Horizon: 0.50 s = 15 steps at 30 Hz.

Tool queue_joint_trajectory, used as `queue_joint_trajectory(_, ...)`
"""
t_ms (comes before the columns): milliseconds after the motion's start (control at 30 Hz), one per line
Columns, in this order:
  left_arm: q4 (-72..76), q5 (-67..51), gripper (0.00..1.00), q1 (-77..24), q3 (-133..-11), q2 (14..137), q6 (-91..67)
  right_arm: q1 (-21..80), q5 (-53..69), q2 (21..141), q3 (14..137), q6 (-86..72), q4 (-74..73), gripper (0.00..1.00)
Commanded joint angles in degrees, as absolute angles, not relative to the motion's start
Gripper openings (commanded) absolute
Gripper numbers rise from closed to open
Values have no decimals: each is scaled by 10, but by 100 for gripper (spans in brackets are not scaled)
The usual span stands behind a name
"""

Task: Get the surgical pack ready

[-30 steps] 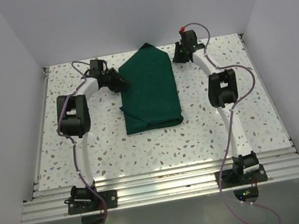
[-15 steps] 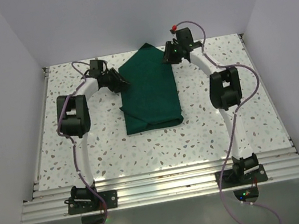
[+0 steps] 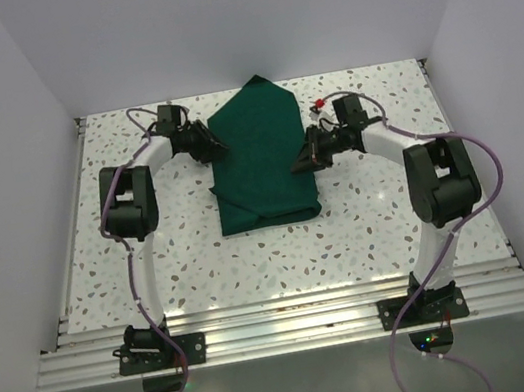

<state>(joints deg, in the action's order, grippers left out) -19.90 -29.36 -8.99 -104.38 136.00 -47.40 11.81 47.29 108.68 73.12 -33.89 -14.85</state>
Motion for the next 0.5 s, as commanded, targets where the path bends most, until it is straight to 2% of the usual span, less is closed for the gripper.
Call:
queue_joint_trajectory(0,-221,-302,41,-84,-1057,1377,-463,114,527,1084,697,-286,-181,10)
queue_joint_trajectory(300,-235,-302,40,-84,-1063,1374,-450,113,501,1056,536,-287,-116,1)
queue_joint_trajectory(467,-242,-305,41,-83,-1062,1365,-438,107,466,1036,556,-265,-154,0)
